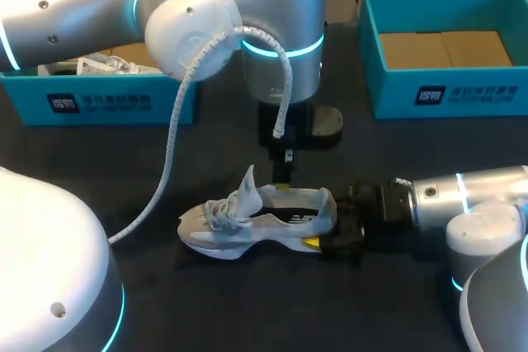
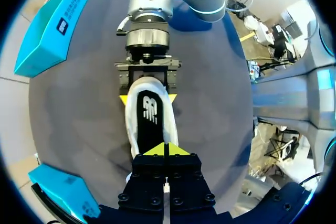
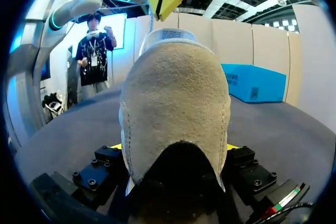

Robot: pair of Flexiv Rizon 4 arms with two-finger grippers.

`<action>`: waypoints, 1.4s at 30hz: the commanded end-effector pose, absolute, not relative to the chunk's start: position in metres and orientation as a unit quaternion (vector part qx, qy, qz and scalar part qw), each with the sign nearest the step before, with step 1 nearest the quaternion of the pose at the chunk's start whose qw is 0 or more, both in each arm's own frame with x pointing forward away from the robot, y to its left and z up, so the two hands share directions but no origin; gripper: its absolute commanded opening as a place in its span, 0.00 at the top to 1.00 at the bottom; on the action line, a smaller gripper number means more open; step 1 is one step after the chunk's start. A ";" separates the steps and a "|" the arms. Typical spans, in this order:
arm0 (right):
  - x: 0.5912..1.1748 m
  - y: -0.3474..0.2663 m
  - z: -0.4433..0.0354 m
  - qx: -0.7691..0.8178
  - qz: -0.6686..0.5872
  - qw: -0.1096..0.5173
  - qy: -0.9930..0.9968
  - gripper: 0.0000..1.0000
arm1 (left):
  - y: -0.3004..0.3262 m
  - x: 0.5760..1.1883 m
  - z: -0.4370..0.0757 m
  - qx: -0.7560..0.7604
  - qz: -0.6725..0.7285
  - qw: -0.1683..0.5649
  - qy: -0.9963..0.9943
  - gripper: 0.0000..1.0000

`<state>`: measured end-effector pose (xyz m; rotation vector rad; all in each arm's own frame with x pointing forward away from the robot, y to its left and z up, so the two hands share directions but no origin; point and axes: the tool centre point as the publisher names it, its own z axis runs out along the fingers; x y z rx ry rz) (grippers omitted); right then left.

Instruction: Take the shoe out of the shoebox, open the shoe tongue, remove and reinsert the insole, then place the shoe into the shoebox

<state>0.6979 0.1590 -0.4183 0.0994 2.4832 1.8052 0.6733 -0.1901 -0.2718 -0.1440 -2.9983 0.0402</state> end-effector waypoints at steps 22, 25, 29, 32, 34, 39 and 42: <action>0.697 0.160 -0.417 0.033 0.585 0.035 0.809 1.00 | -0.193 0.674 -0.348 -0.040 0.016 0.080 -0.996 1.00; 0.697 0.160 -0.417 0.033 0.585 0.035 0.809 1.00 | -0.191 0.674 -0.353 -0.035 0.011 0.087 -0.996 1.00; 0.697 0.160 -0.417 0.033 0.585 0.035 0.809 1.00 | -0.187 0.676 -0.361 -0.023 0.002 0.105 -0.994 1.00; 0.697 0.160 -0.417 0.033 0.585 0.035 0.809 1.00 | -0.183 0.674 -0.367 -0.022 -0.005 0.109 -0.994 1.00; 0.697 0.160 -0.417 0.033 0.585 0.035 0.809 1.00 | -0.181 0.673 -0.370 -0.023 -0.005 0.115 -0.993 1.00; 0.697 0.160 -0.417 0.033 0.585 0.035 0.809 1.00 | -0.174 0.669 -0.373 -0.031 -0.004 0.124 -0.992 1.00; 0.697 0.160 -0.417 0.033 0.585 0.035 0.809 1.00 | -0.170 0.664 -0.377 -0.042 -0.010 0.125 -0.991 1.00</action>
